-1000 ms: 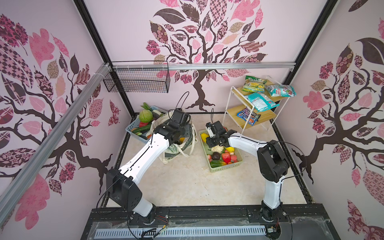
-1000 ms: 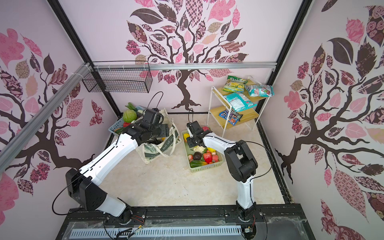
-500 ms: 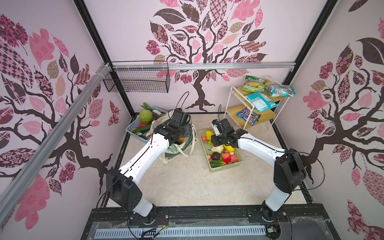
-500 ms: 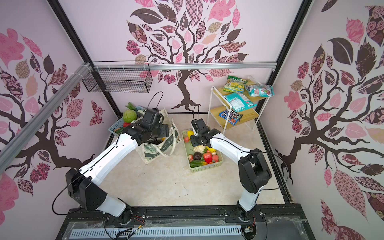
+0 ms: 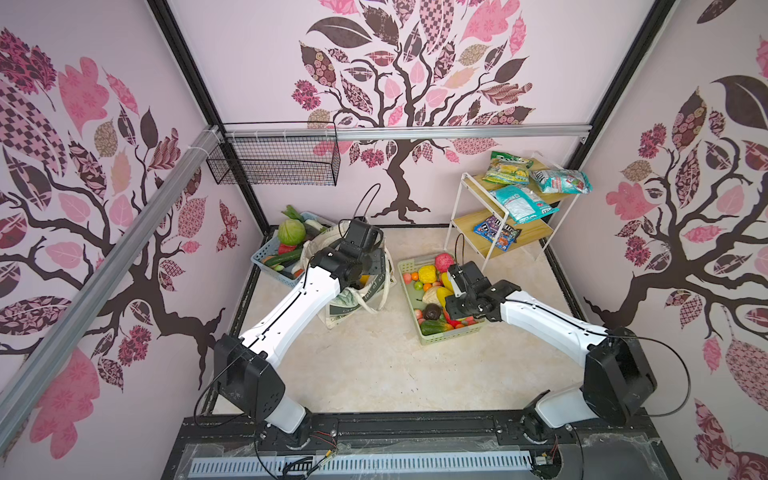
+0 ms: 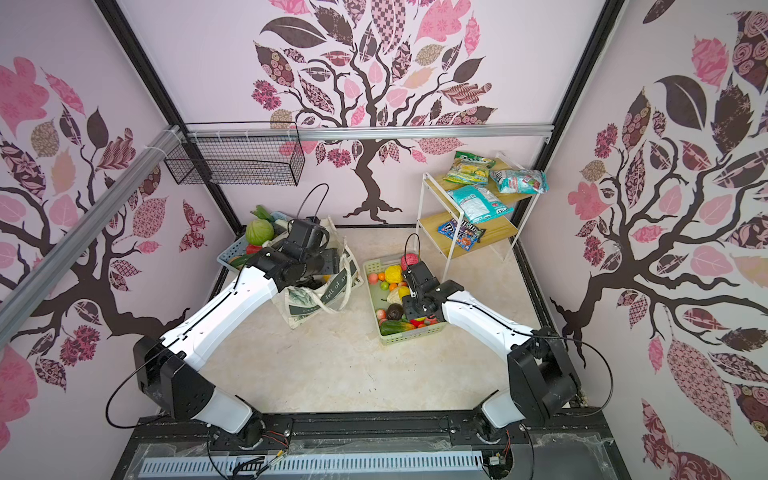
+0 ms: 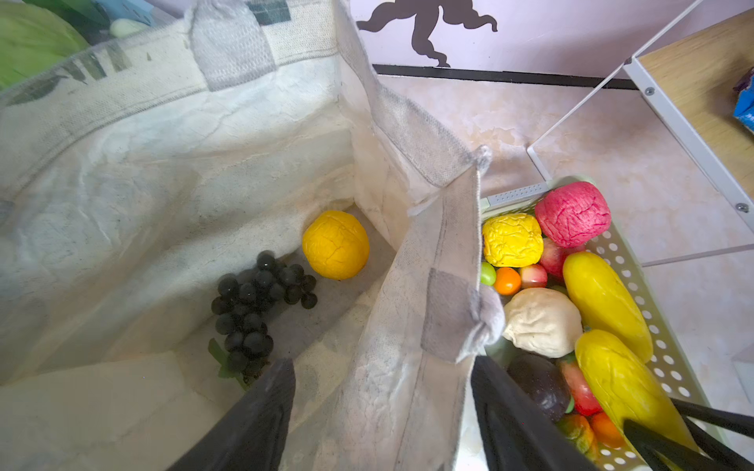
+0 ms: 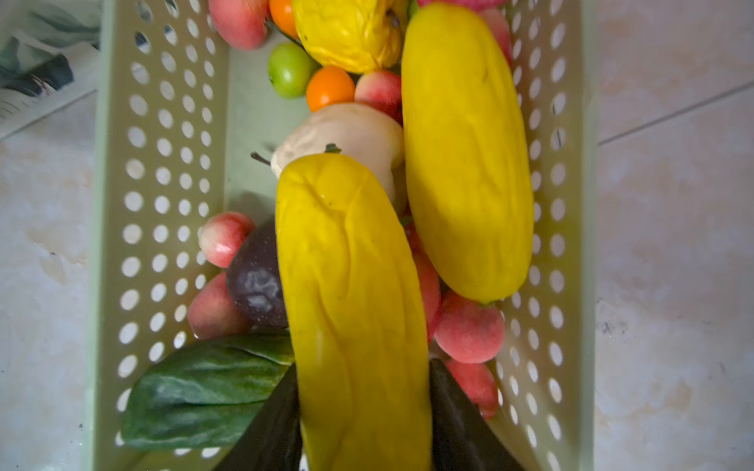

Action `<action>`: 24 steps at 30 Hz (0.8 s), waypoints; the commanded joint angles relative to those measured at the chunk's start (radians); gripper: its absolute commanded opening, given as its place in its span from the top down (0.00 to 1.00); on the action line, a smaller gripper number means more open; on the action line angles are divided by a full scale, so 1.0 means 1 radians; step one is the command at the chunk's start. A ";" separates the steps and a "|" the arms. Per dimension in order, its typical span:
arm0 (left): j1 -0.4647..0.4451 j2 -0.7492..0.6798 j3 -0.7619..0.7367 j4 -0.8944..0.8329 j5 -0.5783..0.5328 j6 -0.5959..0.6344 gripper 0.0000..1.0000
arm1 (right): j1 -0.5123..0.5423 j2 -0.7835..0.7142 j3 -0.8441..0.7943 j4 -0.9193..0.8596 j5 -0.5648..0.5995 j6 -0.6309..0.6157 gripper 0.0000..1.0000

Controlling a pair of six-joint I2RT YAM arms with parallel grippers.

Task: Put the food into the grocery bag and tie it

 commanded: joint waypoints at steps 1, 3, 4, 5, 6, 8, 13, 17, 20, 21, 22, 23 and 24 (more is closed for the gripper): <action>-0.050 0.010 0.068 0.014 -0.078 0.038 0.27 | -0.001 -0.053 -0.026 -0.015 0.024 0.040 0.50; -0.090 0.017 0.087 0.026 -0.093 0.056 0.27 | -0.001 -0.050 -0.039 -0.013 0.025 0.046 0.48; -0.112 0.025 0.098 0.031 -0.097 0.064 0.28 | -0.002 -0.046 -0.044 -0.008 0.025 0.047 0.46; -0.130 0.033 0.109 0.033 -0.093 0.068 0.28 | -0.002 -0.043 -0.047 -0.008 0.025 0.048 0.44; -0.147 0.047 0.119 0.036 -0.087 0.072 0.28 | -0.002 -0.038 -0.047 -0.007 0.025 0.050 0.42; -0.176 0.073 0.136 0.038 -0.080 0.079 0.28 | -0.004 -0.038 -0.043 -0.008 0.024 0.051 0.38; -0.211 0.136 0.144 0.066 -0.013 0.064 0.32 | -0.033 -0.097 -0.039 -0.006 -0.021 0.068 0.29; -0.213 0.201 0.155 0.084 0.047 0.042 0.36 | -0.086 -0.169 -0.043 0.017 -0.084 0.083 0.27; -0.212 0.257 0.180 0.080 0.064 0.038 0.39 | -0.101 -0.212 -0.049 0.048 -0.084 0.086 0.26; -0.212 0.278 0.189 0.077 0.064 0.036 0.40 | -0.103 -0.219 -0.044 0.050 -0.078 0.087 0.25; -0.213 0.298 0.198 0.073 0.062 0.034 0.40 | -0.104 -0.221 -0.036 0.049 -0.075 0.089 0.25; -0.212 0.316 0.206 0.070 0.061 0.031 0.41 | -0.104 -0.222 -0.029 0.046 -0.072 0.090 0.24; -0.212 0.334 0.214 0.069 0.059 0.029 0.42 | -0.104 -0.222 -0.024 0.046 -0.069 0.092 0.24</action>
